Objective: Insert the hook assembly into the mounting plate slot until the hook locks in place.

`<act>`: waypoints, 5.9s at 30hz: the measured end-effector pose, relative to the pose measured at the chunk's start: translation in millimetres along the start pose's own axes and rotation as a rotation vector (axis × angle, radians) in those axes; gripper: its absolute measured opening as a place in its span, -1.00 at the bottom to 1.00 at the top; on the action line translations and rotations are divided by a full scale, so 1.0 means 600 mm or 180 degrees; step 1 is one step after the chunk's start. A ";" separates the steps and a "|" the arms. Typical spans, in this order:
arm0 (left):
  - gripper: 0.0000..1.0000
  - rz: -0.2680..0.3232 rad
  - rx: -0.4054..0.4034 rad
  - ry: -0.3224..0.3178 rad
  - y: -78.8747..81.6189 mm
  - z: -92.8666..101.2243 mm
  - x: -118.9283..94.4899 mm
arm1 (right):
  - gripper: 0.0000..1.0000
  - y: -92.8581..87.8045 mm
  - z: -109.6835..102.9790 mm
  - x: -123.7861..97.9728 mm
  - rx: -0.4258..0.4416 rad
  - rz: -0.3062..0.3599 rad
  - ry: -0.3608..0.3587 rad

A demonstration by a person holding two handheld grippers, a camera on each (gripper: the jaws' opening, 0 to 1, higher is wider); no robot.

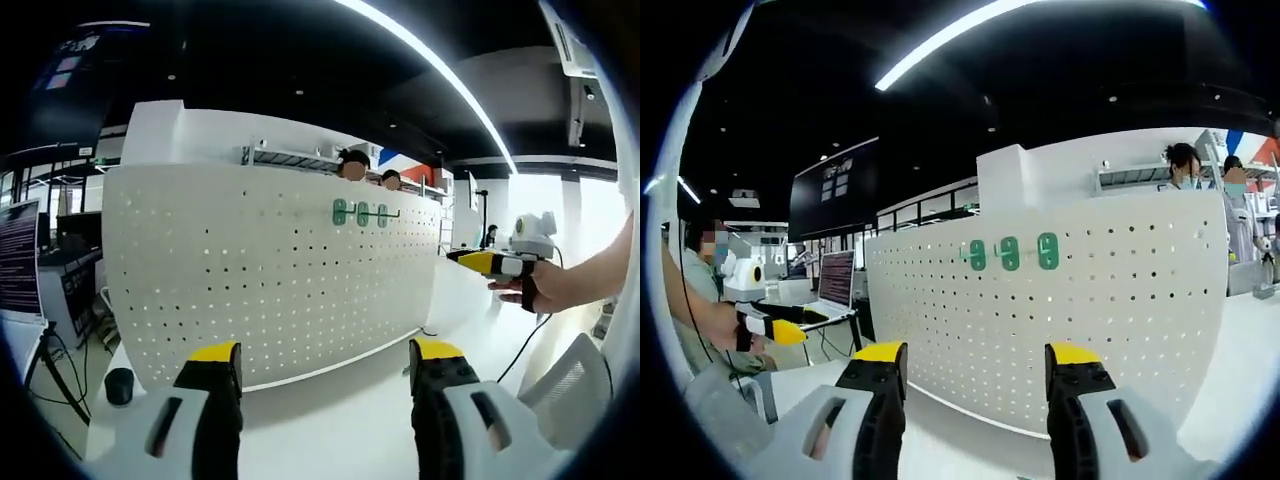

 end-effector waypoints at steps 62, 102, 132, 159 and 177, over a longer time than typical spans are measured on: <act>0.45 -0.0122 0.0027 -0.0196 -0.018 0.015 0.013 | 0.20 -0.036 -0.020 -0.074 0.0206 0.0028 -0.0126; 0.45 -0.0642 0.0441 -0.1175 -0.029 0.043 0.147 | 0.14 -0.035 -0.029 -0.072 0.0194 0.0094 -0.0087; 0.45 -0.1078 0.0884 -0.1761 -0.049 0.078 0.212 | 0.13 -0.029 -0.028 -0.093 0.0172 0.0164 -0.0173; 0.43 -0.1533 0.1242 -0.2357 -0.085 0.109 0.282 | 0.12 -0.034 -0.027 -0.104 0.0114 0.0146 -0.0202; 0.38 -0.1718 0.1504 -0.2630 -0.105 0.131 0.319 | 0.10 -0.036 -0.028 -0.113 0.0081 0.0144 -0.0256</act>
Point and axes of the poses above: the point that each gripper's makers call its tool centre point, and the gripper's own axes: x roughly forward along the fingers, z roughly to its right, y roughly out of its top, the point moved 9 cm from there along -x, roughly backward along the fingers, and after that the axes turned 6 degrees about z, right-handed, at the moved point
